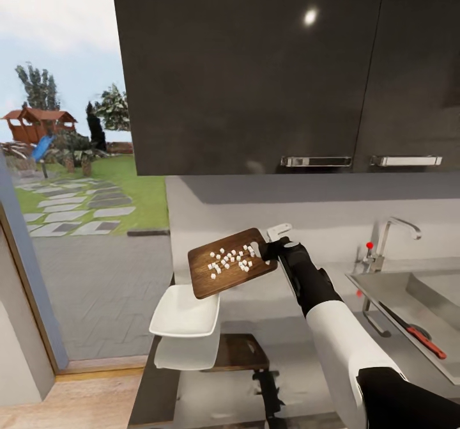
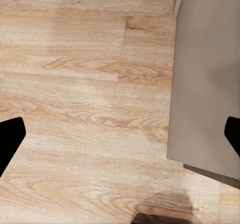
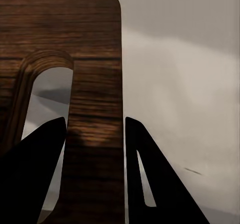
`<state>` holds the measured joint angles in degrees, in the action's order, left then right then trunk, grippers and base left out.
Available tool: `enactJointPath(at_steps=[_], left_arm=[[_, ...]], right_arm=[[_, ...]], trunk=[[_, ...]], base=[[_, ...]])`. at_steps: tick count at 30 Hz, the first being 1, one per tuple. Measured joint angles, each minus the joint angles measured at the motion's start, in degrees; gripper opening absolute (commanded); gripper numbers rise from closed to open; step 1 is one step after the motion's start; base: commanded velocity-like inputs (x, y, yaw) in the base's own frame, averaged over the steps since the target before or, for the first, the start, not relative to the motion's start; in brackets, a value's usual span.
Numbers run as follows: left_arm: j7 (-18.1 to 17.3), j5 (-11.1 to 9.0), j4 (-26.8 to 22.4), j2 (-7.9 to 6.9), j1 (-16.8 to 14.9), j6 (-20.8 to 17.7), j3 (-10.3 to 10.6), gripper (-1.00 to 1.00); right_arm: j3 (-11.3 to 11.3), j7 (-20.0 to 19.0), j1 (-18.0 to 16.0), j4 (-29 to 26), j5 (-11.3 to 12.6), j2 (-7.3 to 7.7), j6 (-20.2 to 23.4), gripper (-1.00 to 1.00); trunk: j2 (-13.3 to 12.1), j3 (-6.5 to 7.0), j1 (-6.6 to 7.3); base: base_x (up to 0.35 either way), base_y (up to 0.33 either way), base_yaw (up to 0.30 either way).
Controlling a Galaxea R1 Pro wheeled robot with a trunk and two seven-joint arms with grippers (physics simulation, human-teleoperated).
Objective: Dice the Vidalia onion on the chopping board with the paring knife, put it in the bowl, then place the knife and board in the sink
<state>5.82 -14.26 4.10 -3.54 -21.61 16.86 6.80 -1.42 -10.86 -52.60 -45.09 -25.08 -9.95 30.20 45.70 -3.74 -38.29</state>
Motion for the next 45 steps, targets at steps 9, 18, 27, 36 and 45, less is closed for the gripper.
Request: enactJointPath(at_steps=[9, 18, 27, 36, 45], left_arm=[[-0.02, 0.00, 0.02, 0.00, -0.01, -0.05, -0.01, 1.00], [-0.05, 0.03, -0.01, 0.00, 0.00, 0.01, 0.00, 1.00], [0.00, 0.00, 0.03, 0.00, 0.00, 0.01, 0.00, 1.00], [0.03, 0.00, 0.01, 0.00, 0.00, -0.08, 0.00, 1.00], [0.11, 0.00, 0.04, -0.02, 0.00, -0.08, 0.00, 1.00]], right_arm=[[0.07, -0.02, 0.01, 0.00, -0.01, 0.01, -0.02, -1.00], [0.01, -0.05, 0.00, 0.00, -0.01, 0.00, 0.00, -1.00], [1.03, -0.03, 0.01, 0.02, -1.70, -0.03, 0.11, -1.00], [2.87, -0.02, 0.00, 0.02, -5.40, -0.04, 0.87, -1.00], [2.90, -0.11, 0.00, 0.01, -5.53, -0.04, 3.54, -1.00]], trunk=[[-0.01, 0.02, 0.00], [0.00, 0.02, 0.00], [0.00, 0.02, 0.00], [0.00, 0.02, 0.00], [0.00, 0.02, 0.00]], base=[[0.000, 0.082, 0.000], [0.000, 0.076, 0.000], [0.000, 0.001, 0.000], [0.000, 0.000, 0.000], [0.000, 0.000, 0.000]])
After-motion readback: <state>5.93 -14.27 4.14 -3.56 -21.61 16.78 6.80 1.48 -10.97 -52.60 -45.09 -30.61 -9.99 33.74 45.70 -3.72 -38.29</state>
